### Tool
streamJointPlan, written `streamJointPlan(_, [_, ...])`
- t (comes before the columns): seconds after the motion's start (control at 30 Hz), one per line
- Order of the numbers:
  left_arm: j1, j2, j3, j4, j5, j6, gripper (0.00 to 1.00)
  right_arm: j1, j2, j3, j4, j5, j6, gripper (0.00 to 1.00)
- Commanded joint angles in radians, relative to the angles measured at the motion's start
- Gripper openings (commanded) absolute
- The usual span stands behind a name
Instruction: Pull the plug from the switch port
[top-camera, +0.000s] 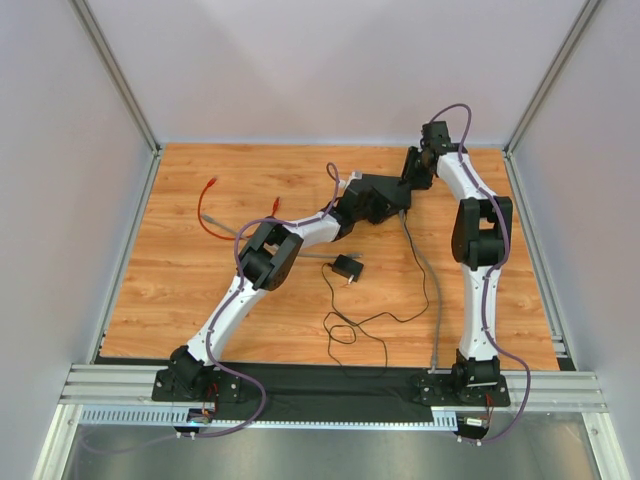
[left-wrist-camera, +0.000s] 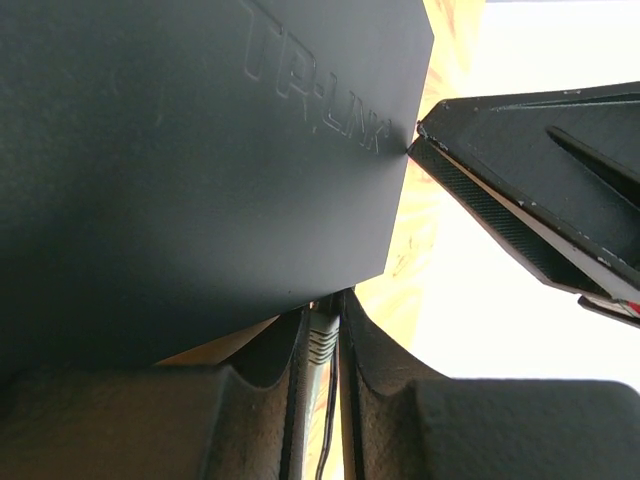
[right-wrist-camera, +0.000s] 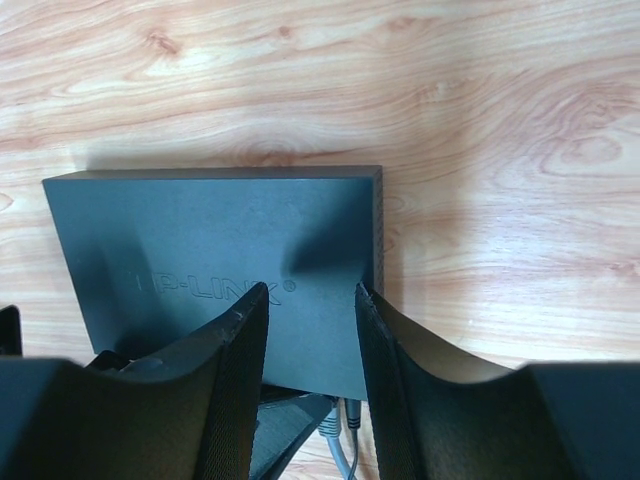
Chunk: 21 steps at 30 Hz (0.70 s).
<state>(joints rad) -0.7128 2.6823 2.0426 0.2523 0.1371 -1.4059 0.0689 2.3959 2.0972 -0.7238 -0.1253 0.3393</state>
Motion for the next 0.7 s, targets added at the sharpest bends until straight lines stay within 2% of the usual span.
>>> streamJointPlan(0.0, [0.004,-0.018,-0.048,-0.11,0.027,0.043,0.06,-0.001,0.071,-0.002,-0.132,0.087,-0.029,0.43])
streamJointPlan(0.2, [0.006,-0.044,-0.064,-0.151,0.038,0.111,0.04,0.02,0.086,0.033,-0.163,0.119,-0.042,0.43])
streamJointPlan(0.43, [0.007,-0.047,-0.067,-0.156,0.045,0.117,0.03,0.063,0.072,0.05,-0.178,0.197,-0.075,0.43])
streamJointPlan(0.67, [0.01,-0.113,-0.151,-0.139,0.047,0.153,0.02,0.062,0.092,0.05,-0.19,0.208,-0.08,0.43])
